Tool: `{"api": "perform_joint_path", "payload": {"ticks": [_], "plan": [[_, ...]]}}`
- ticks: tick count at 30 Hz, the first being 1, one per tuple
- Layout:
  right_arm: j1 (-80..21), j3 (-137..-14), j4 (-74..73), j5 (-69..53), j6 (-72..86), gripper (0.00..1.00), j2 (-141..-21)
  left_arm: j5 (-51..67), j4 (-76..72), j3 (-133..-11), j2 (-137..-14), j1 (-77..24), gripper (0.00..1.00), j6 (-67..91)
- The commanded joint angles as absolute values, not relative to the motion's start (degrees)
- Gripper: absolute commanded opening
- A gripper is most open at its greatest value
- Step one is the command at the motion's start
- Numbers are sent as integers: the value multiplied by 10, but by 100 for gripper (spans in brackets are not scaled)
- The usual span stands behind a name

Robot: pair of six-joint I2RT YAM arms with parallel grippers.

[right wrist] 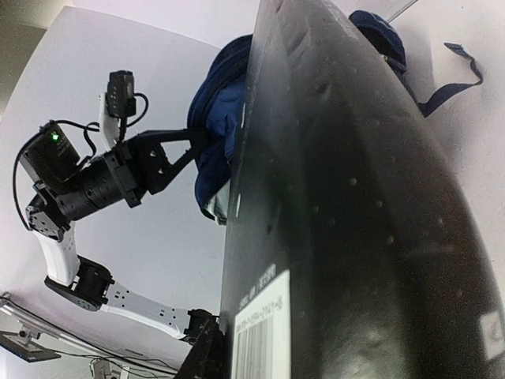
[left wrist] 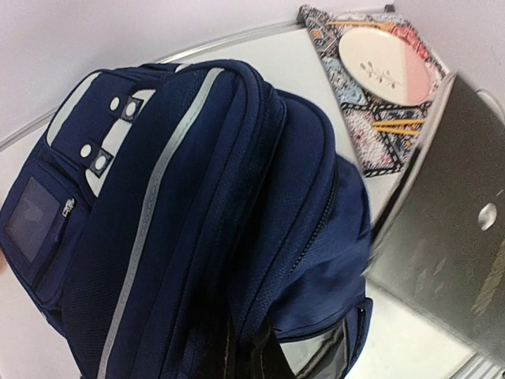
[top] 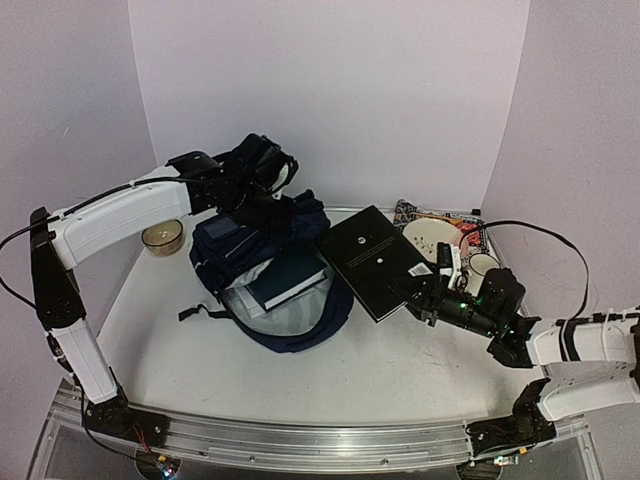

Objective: Pack the student bag
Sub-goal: Place the book in the largest pocket of the bag.

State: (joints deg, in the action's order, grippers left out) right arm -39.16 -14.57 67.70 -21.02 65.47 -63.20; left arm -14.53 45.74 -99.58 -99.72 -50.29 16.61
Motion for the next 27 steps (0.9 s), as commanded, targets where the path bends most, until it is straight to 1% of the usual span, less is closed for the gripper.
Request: {"api": "perform_joint_path", "payload": {"ticks": [1,8,12,15,21,27], "plan": [[-420,-201,902,-223,631,0,-658,-131,392,-1070,-988,-501,0,206],[-444,-208,934,-217,635,0,-721,-133,380,-1079,-987,-491,0,240],[-454,-223,961,-217,648,0,-771,-91,362,-1067,-982,-490,0,249],[-463,-261,987,-229,657,0,-810,-69,349,-1050,-982,-490,0,253],[-475,-333,989,-234,664,0,-859,-26,326,-1016,-973,-492,0,262],[-476,-398,955,-213,683,0,-920,24,299,-989,-966,-491,0,269]]}}
